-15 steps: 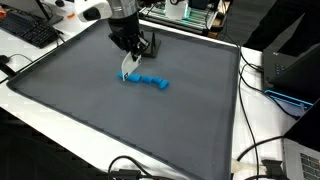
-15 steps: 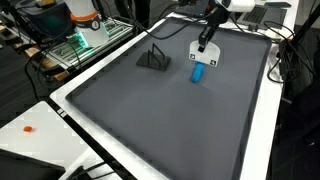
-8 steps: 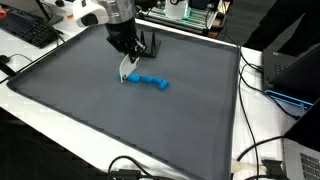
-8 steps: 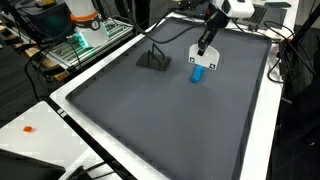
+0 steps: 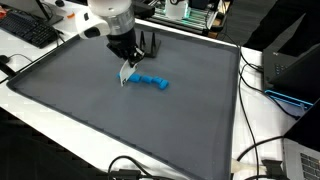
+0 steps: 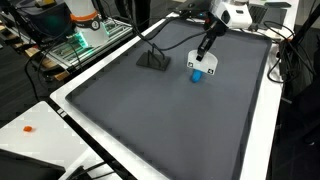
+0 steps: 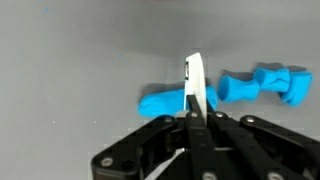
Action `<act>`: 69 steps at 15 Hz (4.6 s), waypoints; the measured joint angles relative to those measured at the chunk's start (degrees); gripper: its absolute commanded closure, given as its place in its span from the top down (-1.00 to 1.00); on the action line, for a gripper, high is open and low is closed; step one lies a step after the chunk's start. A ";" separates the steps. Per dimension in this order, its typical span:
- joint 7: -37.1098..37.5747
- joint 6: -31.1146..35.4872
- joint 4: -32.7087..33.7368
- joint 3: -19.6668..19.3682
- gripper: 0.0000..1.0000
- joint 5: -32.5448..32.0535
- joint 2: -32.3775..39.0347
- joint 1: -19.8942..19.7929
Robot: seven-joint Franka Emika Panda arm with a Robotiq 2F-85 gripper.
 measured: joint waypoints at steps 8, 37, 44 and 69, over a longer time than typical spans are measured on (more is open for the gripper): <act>-1.41 0.00 0.50 -0.01 -0.98 -0.07 1.20 -0.02; -0.22 -3.54 -4.69 1.55 -0.98 9.73 -3.00 -3.79; 13.66 2.34 -16.01 0.66 -0.98 16.39 -14.42 -3.79; 38.59 21.67 -43.03 -0.17 -0.98 27.11 -28.08 -4.75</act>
